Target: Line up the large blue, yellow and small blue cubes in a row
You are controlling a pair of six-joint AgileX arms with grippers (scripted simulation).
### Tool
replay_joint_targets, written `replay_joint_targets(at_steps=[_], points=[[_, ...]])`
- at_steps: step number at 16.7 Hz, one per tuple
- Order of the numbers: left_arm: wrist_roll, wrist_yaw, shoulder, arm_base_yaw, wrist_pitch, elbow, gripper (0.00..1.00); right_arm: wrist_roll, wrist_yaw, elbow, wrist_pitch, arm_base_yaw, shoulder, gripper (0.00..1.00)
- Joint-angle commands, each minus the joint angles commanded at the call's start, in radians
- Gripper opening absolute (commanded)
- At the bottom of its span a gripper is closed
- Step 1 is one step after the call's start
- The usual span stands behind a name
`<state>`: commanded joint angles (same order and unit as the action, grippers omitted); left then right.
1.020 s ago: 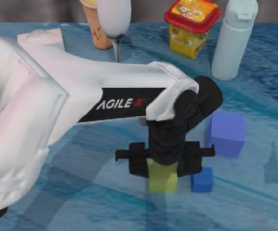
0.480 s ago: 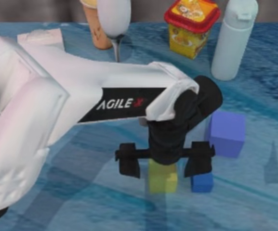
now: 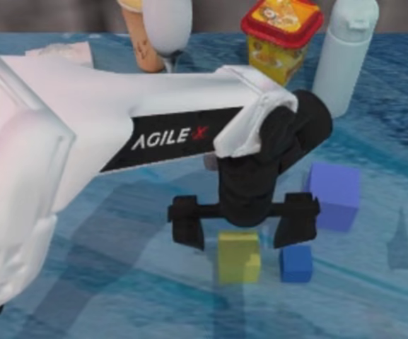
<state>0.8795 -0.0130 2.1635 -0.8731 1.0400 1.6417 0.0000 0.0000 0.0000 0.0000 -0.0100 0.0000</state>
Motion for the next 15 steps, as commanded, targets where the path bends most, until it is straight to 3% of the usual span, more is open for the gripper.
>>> replay_joint_targets(at_steps=[4, 10, 15], points=[[0.002, 0.000, -0.042, 0.010, 0.120, 0.078, 1.00, 0.000, 0.000, 0.000, 0.000, 0.000, 0.000, 1.00], [0.000, -0.001, -0.052, 0.010, 0.116, 0.071, 1.00, 0.004, 0.000, 0.010, -0.007, -0.003, 0.010, 1.00], [-0.027, -0.009, -0.260, 0.115, 0.001, -0.110, 1.00, 0.075, -0.002, 0.198, -0.136, -0.051, 0.207, 1.00]])
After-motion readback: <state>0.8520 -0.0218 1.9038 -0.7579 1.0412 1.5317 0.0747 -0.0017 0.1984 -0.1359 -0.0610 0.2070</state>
